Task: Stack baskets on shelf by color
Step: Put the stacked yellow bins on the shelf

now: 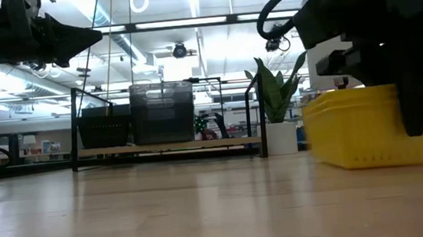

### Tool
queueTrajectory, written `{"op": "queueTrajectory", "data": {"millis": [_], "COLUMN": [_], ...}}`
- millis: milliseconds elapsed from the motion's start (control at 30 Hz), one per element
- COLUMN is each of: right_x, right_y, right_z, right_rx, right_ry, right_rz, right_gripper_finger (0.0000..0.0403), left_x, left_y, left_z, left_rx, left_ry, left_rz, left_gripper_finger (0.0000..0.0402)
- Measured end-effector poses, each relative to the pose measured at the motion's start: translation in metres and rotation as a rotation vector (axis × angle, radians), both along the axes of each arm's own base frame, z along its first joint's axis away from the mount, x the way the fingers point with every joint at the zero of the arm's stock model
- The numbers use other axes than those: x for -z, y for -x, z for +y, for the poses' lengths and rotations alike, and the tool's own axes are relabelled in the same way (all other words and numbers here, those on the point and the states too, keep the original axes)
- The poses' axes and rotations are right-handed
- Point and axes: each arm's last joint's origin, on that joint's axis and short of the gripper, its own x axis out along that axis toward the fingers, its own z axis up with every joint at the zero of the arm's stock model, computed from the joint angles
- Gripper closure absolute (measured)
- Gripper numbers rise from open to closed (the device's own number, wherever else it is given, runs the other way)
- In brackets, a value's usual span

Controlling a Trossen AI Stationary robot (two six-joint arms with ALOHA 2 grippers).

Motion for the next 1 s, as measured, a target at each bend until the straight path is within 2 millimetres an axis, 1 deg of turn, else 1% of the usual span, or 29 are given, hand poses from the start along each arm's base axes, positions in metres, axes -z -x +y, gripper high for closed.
{"op": "queueTrajectory", "data": {"millis": [67,100,133,233,300,400,467,567,733,800,1000], "right_x": [0.0,-0.001,-0.002,-0.006,-0.011,-0.016,-0.018,-0.019,-0.021,-0.025,-0.038], "right_y": [0.0,0.001,0.001,-0.002,-0.008,-0.019,-0.028,-0.039,-0.051,-0.055,-0.067], "right_z": [-0.001,-0.001,-0.002,-0.005,-0.008,-0.015,-0.022,-0.035,-0.063,-0.07,-0.09], "right_rx": [-0.045,-0.067,-0.093,-0.154,-0.184,-0.219,-0.229,-0.201,-0.12,-0.124,-0.111], "right_ry": [0.011,0.018,0.026,0.056,0.072,0.065,0.06,0.08,0.201,0.238,0.248], "right_rz": [0.004,0.005,0.01,0.001,-0.03,-0.084,-0.13,-0.189,-0.24,-0.254,-0.292], "right_gripper_finger": [0.0372,0.0384,0.0388,0.0381,0.0378,0.0389,0.0389,0.0389,0.0389,0.0389,0.0389], "left_x": [0.0,0.0,0.0,0.0,0.0,0.0,0.0,0.0,0.0,0.0,0.0], "left_y": [0.0,0.0,0.0,0.0,0.0,0.0,0.0,0.0,0.0,0.0,0.0], "left_z": [0.0,0.0,0.0,0.0,0.0,0.0,0.0,0.0,0.0,0.0,0.0], "left_rx": [0.0,0.0,0.0,0.0,0.0,0.0,0.0,0.0,0.0,0.0,0.0], "left_ry": [0.0,0.0,0.0,0.0,0.0,0.0,0.0,0.0,0.0,0.0,0.0], "left_rz": [0.0,0.001,0.002,0.002,0.002,0.002,0.003,0.003,0.002,0.003,0.003], "left_gripper_finger": [0.0369,0.037,0.0371,0.0371,0.0368,0.0364,0.0362,0.0362,0.0369,0.0371,0.0367]}}
